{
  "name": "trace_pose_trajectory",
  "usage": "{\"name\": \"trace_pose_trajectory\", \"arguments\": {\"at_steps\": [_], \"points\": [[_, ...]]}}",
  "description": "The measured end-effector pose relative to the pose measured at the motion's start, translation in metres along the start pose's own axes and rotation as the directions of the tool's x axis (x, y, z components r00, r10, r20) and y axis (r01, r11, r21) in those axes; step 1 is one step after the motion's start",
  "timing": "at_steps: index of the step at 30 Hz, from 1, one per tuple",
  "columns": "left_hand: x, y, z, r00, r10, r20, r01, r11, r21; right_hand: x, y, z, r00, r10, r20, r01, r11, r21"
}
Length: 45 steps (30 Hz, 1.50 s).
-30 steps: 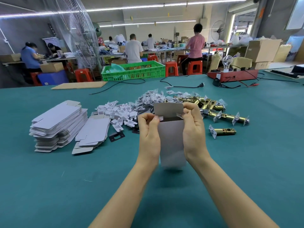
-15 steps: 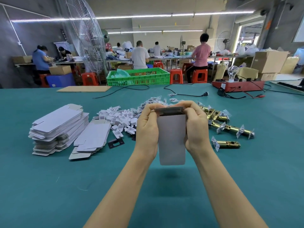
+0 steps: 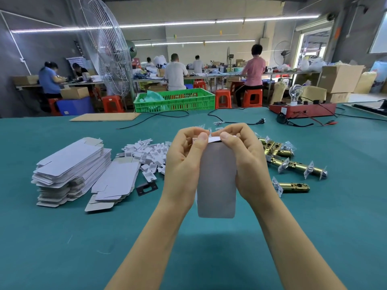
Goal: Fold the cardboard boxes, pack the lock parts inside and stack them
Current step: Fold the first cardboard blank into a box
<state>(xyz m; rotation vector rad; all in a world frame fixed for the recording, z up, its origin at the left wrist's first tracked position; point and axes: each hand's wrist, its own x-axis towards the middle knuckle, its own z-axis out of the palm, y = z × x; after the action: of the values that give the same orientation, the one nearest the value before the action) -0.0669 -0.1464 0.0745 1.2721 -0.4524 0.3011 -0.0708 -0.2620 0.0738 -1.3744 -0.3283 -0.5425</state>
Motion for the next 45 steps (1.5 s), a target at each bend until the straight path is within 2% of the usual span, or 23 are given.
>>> {"name": "trace_pose_trajectory", "arguments": {"at_steps": [3, 7, 12, 28, 45], "points": [[-0.001, 0.000, -0.001, 1.000, 0.009, -0.010, -0.008, 0.999, 0.051, -0.001, -0.004, 0.001, 1.000, 0.000, 0.017, 0.000, 1.000, 0.001], [-0.001, 0.003, -0.003, 0.998, 0.049, -0.031, -0.046, 0.996, 0.078, -0.004, -0.007, 0.007, 0.991, -0.136, -0.003, 0.135, 0.985, -0.104], [0.001, 0.012, -0.003, 0.994, 0.100, -0.041, -0.098, 0.993, 0.060, -0.005, -0.015, 0.014, 0.978, -0.207, -0.003, 0.206, 0.975, -0.079], [-0.003, 0.020, -0.001, 1.000, 0.013, -0.021, -0.014, 0.999, -0.036, -0.005, -0.015, 0.013, 0.991, -0.088, -0.101, 0.089, 0.996, 0.004], [-0.004, 0.024, 0.000, 0.998, 0.016, 0.054, -0.014, 0.999, -0.049, -0.004, -0.022, 0.009, 0.988, -0.085, -0.131, 0.090, 0.995, 0.034]]}}
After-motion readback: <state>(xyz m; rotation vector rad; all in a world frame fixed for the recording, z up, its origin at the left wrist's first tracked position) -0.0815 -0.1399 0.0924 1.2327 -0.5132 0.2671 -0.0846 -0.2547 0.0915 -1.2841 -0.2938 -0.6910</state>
